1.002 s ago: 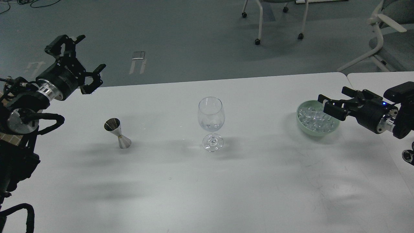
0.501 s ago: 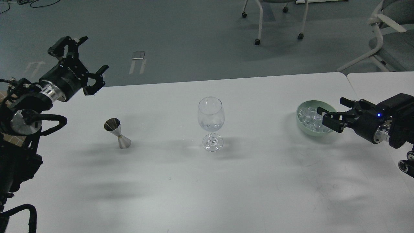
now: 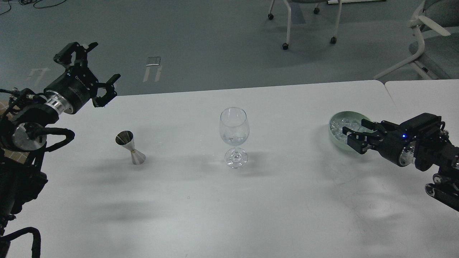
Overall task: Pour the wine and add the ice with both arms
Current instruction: 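Lower the right gripper into the green bowl and pinch an ice cube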
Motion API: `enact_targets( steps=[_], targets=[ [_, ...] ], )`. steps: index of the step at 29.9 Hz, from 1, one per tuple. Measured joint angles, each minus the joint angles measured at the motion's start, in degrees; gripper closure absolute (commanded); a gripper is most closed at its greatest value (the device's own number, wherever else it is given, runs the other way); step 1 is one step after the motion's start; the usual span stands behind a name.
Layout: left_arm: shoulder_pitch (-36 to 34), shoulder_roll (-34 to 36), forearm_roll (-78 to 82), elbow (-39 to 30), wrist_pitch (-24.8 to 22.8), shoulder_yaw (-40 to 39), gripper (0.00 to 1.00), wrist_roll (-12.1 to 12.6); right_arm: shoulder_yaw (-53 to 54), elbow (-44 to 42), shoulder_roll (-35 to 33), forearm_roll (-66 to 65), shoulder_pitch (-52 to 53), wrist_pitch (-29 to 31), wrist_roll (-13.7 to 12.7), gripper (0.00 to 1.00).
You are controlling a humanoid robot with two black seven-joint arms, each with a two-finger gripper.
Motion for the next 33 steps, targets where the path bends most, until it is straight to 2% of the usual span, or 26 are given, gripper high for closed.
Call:
enact_targets(
  steps=[7,13,19,22,25,33],
  targets=[
    [0.0,-0.1,0.0,0.0,0.0,0.1,0.02,-0.1,-0.3,-0.8,0.6,0.0,0.1,0.0,-1.0,0.38],
    [0.0,-0.1,0.0,0.0,0.0,0.1,0.02,-0.1,-0.3,-0.9,0.6,0.0,0.2,0.0,-1.8,0.5],
    [0.0,-0.1,0.0,0.0,0.0,0.1,0.02,-0.1,-0.6,-0.7,0.6,-0.3,0.2,0.3,-2.1,0.7],
    [0.0,-0.1,0.0,0.0,0.0,0.1,0.02,-0.1,-1.1,-0.7,0.6,-0.5,0.1,0.5,-2.3,0.91],
    [0.0,-0.1,0.0,0.0,0.0,0.1,0.02,-0.1,-1.2,-0.5,0.6,-0.5,0.1,0.5,-3.1,1.0],
    [0.1,-0.2,0.0,0.0,0.0,0.1,0.02,-0.1,-1.3,0.7,0.2,-0.5,1.2,0.6,-5.1,1.0]
  ],
)
